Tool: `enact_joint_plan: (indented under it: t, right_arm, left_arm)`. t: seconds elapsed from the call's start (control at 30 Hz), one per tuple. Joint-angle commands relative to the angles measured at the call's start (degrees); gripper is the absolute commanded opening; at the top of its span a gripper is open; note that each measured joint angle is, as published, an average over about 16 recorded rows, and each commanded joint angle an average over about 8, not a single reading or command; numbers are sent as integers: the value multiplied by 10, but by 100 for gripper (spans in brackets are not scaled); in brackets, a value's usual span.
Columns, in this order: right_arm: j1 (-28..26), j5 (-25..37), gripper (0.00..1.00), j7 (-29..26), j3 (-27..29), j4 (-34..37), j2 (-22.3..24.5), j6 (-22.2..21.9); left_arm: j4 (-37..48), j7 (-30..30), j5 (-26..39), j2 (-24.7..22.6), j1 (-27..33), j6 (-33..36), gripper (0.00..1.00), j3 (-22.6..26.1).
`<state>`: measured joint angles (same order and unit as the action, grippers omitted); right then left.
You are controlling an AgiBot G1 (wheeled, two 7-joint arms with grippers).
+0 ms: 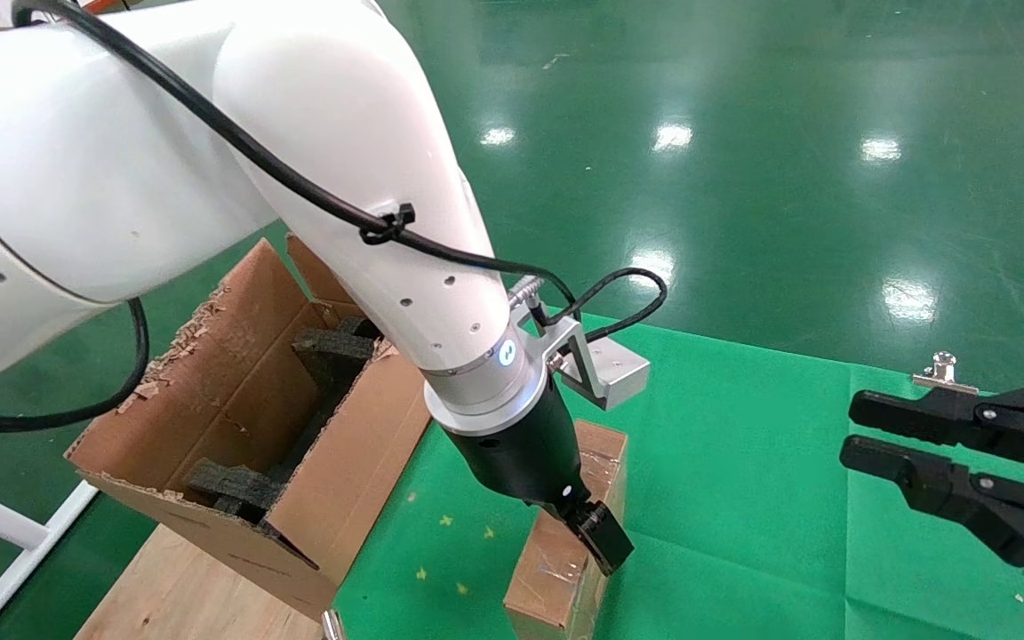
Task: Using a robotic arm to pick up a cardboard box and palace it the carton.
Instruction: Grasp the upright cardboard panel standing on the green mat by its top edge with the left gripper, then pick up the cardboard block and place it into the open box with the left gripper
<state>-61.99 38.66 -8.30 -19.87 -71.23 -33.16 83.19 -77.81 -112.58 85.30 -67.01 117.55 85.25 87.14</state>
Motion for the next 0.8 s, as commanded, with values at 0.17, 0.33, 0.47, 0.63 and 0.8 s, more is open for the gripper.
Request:
enact_joint_plan:
  t: [0.17, 0.33, 0.47, 0.63, 0.8]
  right_arm:
    - [0, 0, 100, 0, 0, 0, 0, 0]
    - [0, 0, 100, 0, 0, 0, 0, 0]
    - [0, 0, 100, 0, 0, 0, 0, 0]
    - [0, 0, 100, 0, 0, 0, 0, 0]
    - [0, 0, 100, 0, 0, 0, 0, 0]
  left_arm:
    - [0, 0, 0, 1, 0, 0, 0, -1]
    - [0, 0, 0, 1, 0, 1, 0, -1]
    - [3, 1, 0, 0, 0, 1, 0, -1]
    - [11, 23, -7, 7, 8, 7, 0, -5]
    - [10, 79, -19, 44, 40, 13, 0, -22]
